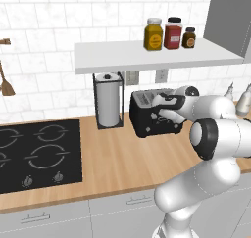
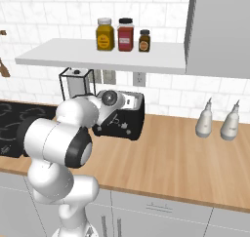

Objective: Start the toaster. Once the lever pops up, take the bread to the plate on the dining counter.

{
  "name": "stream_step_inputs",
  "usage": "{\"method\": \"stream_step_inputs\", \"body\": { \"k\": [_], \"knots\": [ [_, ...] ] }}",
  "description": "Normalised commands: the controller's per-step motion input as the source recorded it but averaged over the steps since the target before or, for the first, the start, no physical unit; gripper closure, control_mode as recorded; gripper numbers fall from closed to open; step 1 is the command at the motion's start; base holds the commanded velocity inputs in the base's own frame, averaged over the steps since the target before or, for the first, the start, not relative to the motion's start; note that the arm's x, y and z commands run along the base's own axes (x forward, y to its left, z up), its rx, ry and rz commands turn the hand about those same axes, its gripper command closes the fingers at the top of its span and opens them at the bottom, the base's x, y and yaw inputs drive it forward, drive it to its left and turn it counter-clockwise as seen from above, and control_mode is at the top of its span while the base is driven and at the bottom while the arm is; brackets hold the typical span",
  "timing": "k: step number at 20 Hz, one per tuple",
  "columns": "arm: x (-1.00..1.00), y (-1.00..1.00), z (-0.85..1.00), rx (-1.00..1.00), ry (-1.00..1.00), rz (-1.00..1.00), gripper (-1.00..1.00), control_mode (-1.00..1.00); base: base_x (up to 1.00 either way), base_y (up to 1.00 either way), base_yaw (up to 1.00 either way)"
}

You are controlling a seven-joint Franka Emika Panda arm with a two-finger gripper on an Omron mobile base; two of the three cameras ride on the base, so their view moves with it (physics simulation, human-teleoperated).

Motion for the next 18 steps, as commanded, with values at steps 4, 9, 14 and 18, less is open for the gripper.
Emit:
{"method": "stream_step_inputs", "body": {
  "k": [4,9,14,18],
  "knots": [
    [0.00,0.00,0.00,0.00,0.00,0.00,-1.00,-1.00,0.00,0.00,0.00],
    [0.00,0.00,0.00,0.00,0.00,0.00,-1.00,-1.00,0.00,0.00,0.00],
    [0.00,0.00,0.00,0.00,0.00,0.00,-1.00,-1.00,0.00,0.00,0.00],
    [0.00,0.00,0.00,0.00,0.00,0.00,-1.00,-1.00,0.00,0.00,0.00]
  ]
}}
